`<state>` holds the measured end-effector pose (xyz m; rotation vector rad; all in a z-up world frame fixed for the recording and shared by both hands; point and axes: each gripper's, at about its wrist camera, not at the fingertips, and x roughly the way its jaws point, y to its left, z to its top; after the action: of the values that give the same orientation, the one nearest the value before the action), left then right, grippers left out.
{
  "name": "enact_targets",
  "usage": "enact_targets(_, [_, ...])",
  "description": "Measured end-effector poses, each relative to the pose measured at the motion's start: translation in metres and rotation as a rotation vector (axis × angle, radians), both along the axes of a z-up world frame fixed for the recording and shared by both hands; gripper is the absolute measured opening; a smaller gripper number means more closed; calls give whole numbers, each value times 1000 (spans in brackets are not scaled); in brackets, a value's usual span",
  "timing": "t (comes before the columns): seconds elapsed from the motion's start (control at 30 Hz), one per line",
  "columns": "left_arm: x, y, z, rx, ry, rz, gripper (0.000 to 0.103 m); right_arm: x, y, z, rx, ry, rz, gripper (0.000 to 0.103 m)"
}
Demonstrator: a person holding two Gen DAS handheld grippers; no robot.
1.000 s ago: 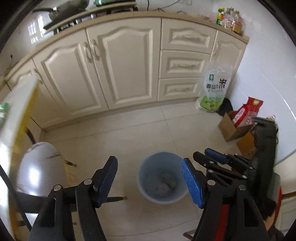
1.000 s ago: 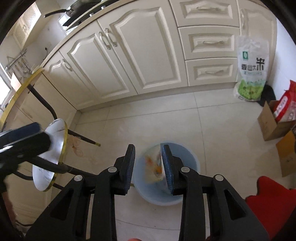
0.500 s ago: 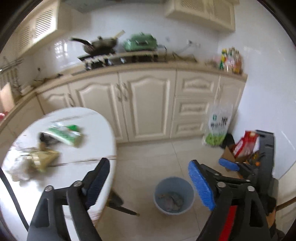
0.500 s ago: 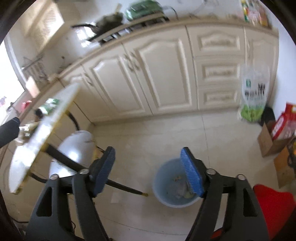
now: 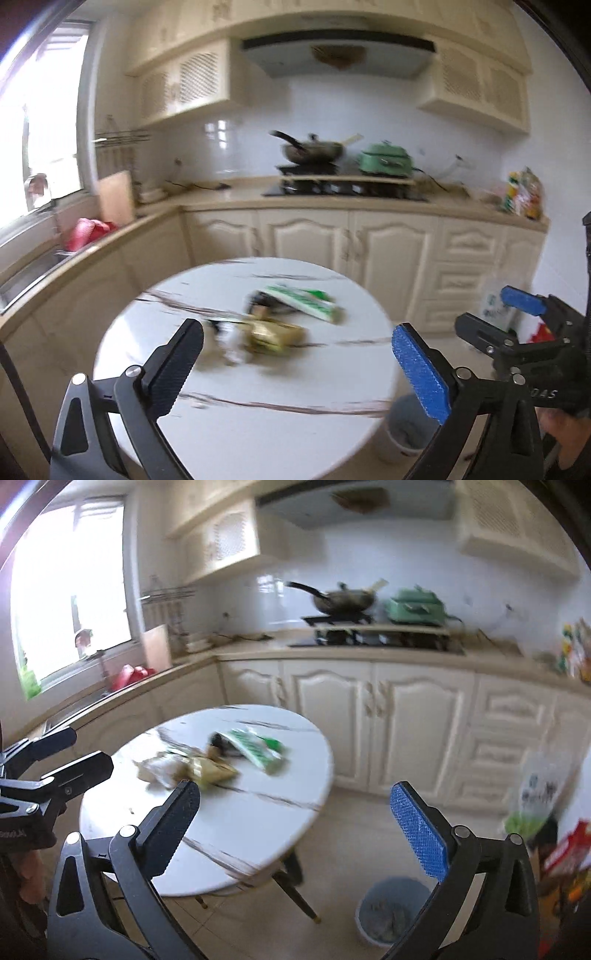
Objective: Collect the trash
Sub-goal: 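Grasp the crumpled paper with the left tool while the right tool grasps the yellow packet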
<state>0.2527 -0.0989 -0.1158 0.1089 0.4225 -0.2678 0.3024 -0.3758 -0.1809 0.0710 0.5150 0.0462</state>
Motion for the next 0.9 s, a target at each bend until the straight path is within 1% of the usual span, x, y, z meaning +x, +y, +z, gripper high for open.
enact_targets(0.07, [3, 15, -6, 0, -3, 36, 101, 14, 27, 4, -33, -7, 37, 103])
enact_targets(0.2, [14, 45, -18, 14, 7, 113, 101, 37, 60, -1, -66, 12, 90, 103])
enact_targets(0.3, [27, 61, -29, 30, 31, 154, 101, 61, 78, -11, -81, 33, 122, 103])
enact_targets(0.4, [45, 67, -49, 56, 77, 175, 101, 89, 92, -26, -106, 73, 150, 103])
enact_targets(0.53, [79, 60, -79, 95, 161, 181, 101, 121, 103, -49, -132, 132, 176, 103])
enact_targets(0.63, [97, 51, -104, 133, 217, 187, 101, 151, 108, -73, -150, 190, 190, 103])
enact_targets(0.7, [107, 48, -119, 139, 262, 185, 99, 168, 111, -88, -158, 225, 193, 103])
enact_targets(0.83, [127, 37, -135, 156, 312, 193, 93, 194, 114, -113, -151, 286, 224, 103])
enact_targets(0.9, [134, 34, -140, 158, 340, 179, 92, 202, 115, -122, -160, 306, 230, 103])
